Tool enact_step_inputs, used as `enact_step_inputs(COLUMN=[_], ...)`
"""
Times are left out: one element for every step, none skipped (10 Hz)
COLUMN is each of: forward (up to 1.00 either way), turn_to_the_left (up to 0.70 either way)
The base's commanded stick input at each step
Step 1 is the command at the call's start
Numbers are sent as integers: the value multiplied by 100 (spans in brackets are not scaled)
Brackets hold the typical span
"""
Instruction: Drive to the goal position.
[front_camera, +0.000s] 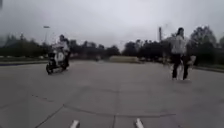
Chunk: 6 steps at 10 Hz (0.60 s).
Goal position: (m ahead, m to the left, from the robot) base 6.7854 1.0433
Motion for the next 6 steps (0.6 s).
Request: enact_step_inputs(forward=[100,100,100,100,100,100], turn_to_the_left=[-40,-40,-40,-40,-40,-19])
